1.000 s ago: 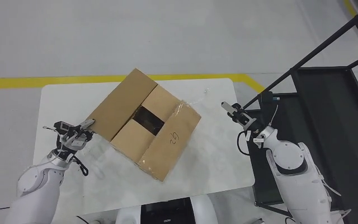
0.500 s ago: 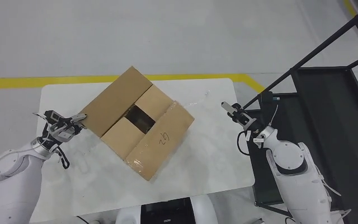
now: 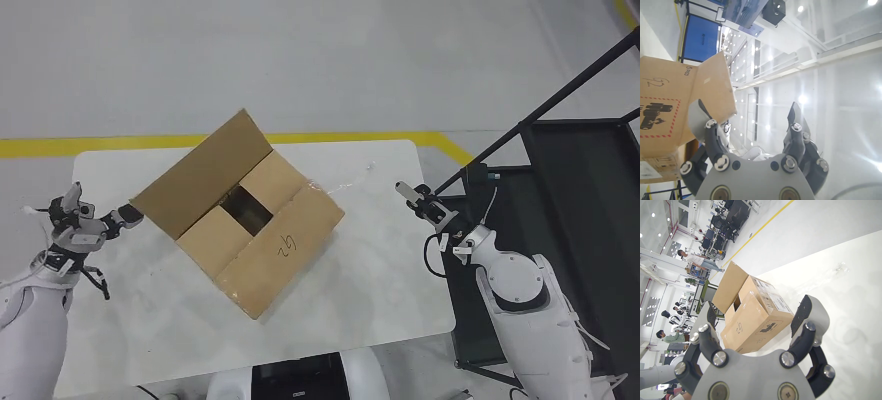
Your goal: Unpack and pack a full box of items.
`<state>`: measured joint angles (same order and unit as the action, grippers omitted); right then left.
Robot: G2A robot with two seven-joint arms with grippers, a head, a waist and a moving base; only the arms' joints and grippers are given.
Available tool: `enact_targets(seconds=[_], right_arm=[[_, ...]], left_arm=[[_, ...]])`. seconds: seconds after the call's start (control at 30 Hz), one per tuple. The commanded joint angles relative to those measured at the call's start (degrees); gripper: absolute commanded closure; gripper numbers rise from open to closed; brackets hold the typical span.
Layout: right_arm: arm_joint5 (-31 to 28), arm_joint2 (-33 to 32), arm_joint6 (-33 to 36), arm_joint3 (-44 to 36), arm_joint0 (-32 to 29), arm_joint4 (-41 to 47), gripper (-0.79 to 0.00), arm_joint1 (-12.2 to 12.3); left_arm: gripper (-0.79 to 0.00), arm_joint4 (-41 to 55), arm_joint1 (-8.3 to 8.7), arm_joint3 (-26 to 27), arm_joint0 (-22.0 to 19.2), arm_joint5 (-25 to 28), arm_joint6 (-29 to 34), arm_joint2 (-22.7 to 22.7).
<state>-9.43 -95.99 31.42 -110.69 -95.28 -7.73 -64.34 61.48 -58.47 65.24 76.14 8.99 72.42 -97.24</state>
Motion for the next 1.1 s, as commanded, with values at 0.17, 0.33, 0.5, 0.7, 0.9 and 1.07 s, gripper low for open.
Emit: enact_targets(seconds=[0.17,0.33,0.5,0.7,0.9,1.07], right_arm=[[0.00,0.00,0.00,0.00,0.00,0.00,-0.785,0.00],[0.00,0.00,0.00,0.00,0.00,0.00,-0.785,0.00],[0.00,0.00,0.00,0.00,0.00,0.00,-0.785,0.00],[0.00,0.00,0.00,0.00,0.00,0.00,-0.785,0.00],[0.00,0.00,0.00,0.00,0.00,0.00,-0.785,0.00],[0.00,0.00,0.00,0.00,0.00,0.00,-0.785,0.00]], left_arm=[[-0.785,5.32,-0.08,12.86,14.23,0.01,0.93,-5.89],[-0.785,3.17,-0.29,22.95,22.30,-2.05,-0.05,-6.64],[-0.785,-6.83,-0.32,28.89,23.35,-2.99,-3.54,-3.10],[-0.785,-16.93,-0.76,29.36,19.02,-0.99,-8.07,3.98],[-0.785,-16.17,-1.30,28.63,17.06,2.06,-9.73,6.78],[-0.785,-10.93,-1.34,31.63,20.26,4.10,-7.97,4.09]])
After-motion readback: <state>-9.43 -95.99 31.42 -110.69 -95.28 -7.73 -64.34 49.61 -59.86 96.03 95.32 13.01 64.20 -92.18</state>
